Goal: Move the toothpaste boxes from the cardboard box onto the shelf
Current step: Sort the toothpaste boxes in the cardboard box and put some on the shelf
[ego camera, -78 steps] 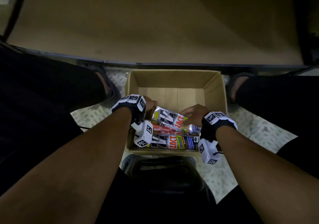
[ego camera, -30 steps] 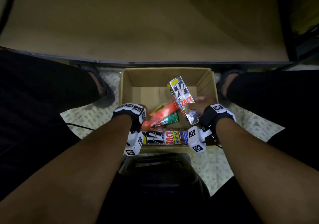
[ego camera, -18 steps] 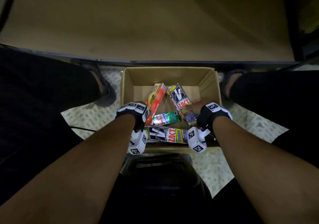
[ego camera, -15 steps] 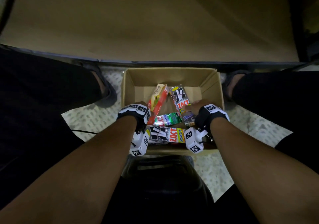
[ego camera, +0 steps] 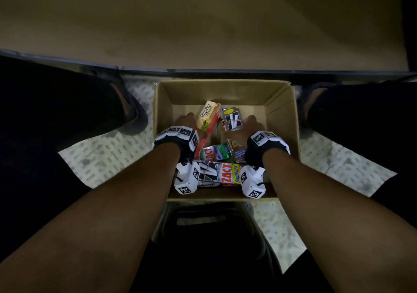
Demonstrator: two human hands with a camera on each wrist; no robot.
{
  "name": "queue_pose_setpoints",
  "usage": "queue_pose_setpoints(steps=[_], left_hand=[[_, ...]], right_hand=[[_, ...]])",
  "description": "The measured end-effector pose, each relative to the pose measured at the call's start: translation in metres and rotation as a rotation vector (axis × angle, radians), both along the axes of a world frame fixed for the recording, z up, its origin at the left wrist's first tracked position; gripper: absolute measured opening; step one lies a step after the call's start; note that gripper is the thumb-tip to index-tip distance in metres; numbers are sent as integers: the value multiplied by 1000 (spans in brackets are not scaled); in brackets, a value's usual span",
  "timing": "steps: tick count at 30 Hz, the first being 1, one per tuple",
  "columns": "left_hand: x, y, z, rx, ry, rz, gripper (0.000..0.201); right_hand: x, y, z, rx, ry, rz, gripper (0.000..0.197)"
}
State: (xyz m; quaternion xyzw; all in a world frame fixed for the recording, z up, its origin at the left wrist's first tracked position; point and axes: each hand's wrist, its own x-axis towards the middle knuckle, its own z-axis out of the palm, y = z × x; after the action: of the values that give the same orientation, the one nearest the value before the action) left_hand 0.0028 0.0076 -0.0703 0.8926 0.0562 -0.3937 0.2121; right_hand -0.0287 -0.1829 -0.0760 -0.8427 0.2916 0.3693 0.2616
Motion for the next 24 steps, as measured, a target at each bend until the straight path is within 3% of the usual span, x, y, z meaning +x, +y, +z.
queue_pose_setpoints(steps=[2,11,17,24], left_hand=[[0,2,0,-11,-22,0,50],[-4,4,-1,-56,-92,18,46],[-9,1,19,-87,-146,51,46],[-20,4,52,-154,-266,120,40]], right_hand=[[-3,5,-2,-30,-11,36,104],[-12,-5,0,29,-58,-70,65],[-22,-4,13,130,-121,-207,64],[-30,-4,50,218,-316,-301,55]])
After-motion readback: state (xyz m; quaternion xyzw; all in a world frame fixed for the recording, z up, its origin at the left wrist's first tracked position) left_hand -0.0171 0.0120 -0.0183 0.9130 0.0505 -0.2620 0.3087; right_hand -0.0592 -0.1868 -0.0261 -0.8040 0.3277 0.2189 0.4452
